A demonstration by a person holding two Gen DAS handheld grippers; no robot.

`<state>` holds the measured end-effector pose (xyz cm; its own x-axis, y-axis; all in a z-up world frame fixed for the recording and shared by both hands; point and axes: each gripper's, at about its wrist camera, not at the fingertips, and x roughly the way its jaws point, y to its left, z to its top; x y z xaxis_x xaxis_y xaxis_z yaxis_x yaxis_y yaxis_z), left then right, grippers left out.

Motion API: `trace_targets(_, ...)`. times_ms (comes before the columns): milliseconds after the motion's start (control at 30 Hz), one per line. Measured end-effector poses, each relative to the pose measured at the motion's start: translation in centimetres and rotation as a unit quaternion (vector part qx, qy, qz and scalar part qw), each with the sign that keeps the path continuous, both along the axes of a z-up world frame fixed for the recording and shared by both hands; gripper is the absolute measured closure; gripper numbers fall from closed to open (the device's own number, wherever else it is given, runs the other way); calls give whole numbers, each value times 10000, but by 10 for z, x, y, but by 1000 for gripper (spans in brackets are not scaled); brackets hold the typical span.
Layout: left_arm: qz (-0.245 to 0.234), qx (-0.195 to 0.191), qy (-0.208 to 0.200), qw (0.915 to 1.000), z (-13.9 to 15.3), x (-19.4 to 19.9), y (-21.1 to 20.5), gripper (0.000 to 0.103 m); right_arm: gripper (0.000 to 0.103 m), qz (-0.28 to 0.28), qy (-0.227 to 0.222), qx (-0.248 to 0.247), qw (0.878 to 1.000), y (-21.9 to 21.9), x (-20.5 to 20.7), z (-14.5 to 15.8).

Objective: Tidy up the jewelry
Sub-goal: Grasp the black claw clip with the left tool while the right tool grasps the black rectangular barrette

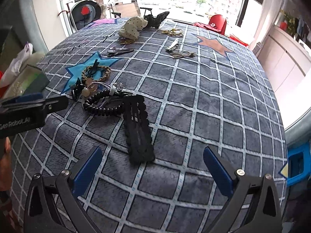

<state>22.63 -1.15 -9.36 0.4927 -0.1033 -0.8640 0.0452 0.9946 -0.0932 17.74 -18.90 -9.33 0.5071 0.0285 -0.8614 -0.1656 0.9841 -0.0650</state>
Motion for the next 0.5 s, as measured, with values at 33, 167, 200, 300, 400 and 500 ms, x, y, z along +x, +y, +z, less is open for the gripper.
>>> trace_targets(33,-19,-19,3,10000,-1,2,-1,20,1,31,-18,-57,10000,3,1,-1)
trace_targets(167,-38,-55,30,10000,-4,12,-3,20,4,90,-20,-160,9998,8,7,-5)
trace_targets(200,-44,-68,46,10000,-5,14,-3,20,4,85,-37,-137,9999,8,9,-6)
trace_targets(300,-74,-63,45,9999,-7,21,-7,20,4,66,-21,-106,9999,7,15,-6)
trace_targets(400,-113,-51,18,9999,-7,26,-9,20,4,56,10,-54,10000,7,20,-7)
trace_targets(500,-149,-40,-4,9999,-7,26,-9,21,7,68,61,75,9999,6,23,-7)
